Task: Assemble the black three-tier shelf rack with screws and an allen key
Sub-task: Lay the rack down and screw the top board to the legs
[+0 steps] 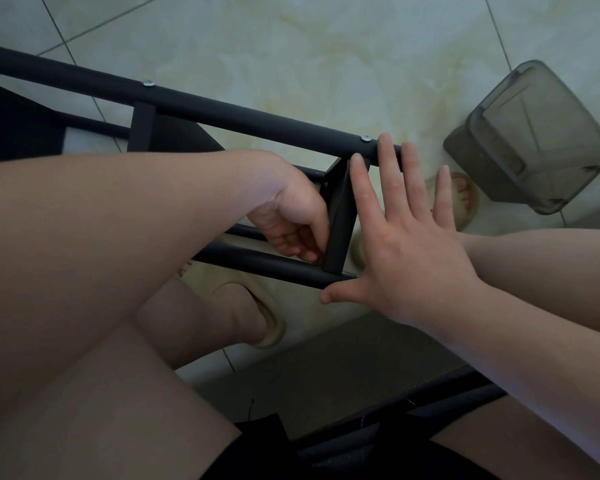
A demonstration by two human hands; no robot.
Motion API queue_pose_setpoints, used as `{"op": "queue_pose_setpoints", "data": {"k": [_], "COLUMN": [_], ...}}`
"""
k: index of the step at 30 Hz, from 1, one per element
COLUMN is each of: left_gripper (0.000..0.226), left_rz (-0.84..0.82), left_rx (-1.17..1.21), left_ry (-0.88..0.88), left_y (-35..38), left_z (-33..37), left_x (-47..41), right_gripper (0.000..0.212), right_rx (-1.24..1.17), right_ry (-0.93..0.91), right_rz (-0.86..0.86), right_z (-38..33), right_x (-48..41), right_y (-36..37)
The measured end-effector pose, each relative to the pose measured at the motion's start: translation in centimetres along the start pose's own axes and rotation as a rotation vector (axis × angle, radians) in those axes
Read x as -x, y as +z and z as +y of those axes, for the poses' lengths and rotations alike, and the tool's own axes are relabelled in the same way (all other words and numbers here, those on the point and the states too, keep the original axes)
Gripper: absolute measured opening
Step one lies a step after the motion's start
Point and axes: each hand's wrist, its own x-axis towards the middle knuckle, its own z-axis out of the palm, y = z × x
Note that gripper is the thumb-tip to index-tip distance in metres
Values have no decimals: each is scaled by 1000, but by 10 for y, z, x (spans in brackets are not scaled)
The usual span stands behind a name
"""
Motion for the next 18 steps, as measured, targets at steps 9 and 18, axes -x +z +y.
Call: {"op": "queue_pose_setpoints", "data": {"k": [9,18], "left_gripper": [8,9], "left_rz": [10,-1], "left_rx": [-6,2], "left_ry": [0,-8], "left_y": [0,-1], "left_z": [0,1], "left_x": [0,2], "right_gripper": [157,156], "right_rx": [3,1], "right_ry": [-31,-22], "right_rz": [11,0], "right_z": [-1,-2], "right_x": [-3,-2], "right_y": [-1,-3]}}
